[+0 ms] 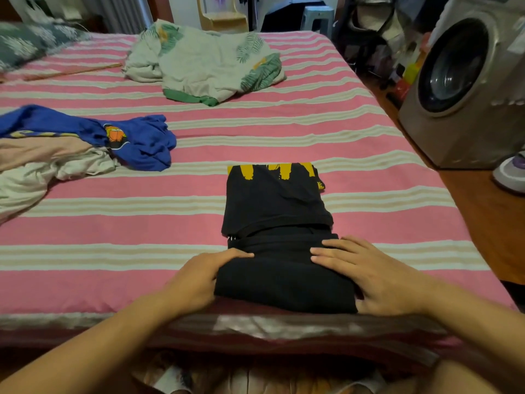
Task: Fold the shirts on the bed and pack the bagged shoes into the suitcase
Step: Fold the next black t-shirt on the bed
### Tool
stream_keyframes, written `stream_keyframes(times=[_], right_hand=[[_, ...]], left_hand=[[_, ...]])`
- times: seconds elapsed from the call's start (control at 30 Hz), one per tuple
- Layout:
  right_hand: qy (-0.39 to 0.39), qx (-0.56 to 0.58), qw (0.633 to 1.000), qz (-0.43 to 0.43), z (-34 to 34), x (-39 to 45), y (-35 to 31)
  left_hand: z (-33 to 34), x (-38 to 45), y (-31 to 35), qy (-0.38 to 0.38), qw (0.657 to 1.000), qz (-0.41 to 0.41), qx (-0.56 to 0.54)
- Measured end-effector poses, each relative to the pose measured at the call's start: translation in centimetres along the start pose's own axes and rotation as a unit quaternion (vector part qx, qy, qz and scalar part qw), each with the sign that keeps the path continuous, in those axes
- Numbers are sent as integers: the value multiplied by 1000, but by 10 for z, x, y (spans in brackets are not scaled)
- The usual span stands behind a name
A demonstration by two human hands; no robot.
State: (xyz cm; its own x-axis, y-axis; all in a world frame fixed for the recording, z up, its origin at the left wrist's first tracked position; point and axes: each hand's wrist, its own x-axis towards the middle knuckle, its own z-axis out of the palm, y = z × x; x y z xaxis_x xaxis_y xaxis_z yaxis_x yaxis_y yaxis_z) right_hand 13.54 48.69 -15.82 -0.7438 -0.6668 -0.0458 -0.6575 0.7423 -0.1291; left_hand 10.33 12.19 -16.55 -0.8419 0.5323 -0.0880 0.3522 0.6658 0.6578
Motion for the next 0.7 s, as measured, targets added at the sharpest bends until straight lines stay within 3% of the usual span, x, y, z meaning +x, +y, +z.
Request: stream_keyframes(times=[0.1, 0.17, 0.23, 0.3, 0.37, 0.4, 0.5, 0.57, 0.7], right_hand=[[53, 131, 989, 48, 1, 7, 2], [116, 244, 957, 106, -5, 18, 1], [213, 347, 894, 189, -24, 46, 2], [303, 398, 822, 273, -45, 91, 12], [314, 423, 766, 370, -55, 138, 32], [285, 409, 754, 427, -53, 157, 41], [191, 288, 786, 513, -26, 176, 49], [204, 248, 803, 501, -18, 171, 44], [198, 154, 858, 449, -19, 162, 37]], left_hand=[[-13, 4, 8, 18, 998, -50, -31], [-27, 13, 24, 27, 992, -94, -74], [-44, 38, 37, 81, 976, -143, -144], [-62, 79, 39, 169, 933, -171, -266], [-70, 122, 30, 254, 897, -209, -294], [-67, 139, 22, 271, 898, -238, -252], [-42, 158, 3, 246, 907, -307, -150], [-31, 153, 1, 261, 903, -308, -149], [-24, 141, 21, 345, 918, -173, 93]])
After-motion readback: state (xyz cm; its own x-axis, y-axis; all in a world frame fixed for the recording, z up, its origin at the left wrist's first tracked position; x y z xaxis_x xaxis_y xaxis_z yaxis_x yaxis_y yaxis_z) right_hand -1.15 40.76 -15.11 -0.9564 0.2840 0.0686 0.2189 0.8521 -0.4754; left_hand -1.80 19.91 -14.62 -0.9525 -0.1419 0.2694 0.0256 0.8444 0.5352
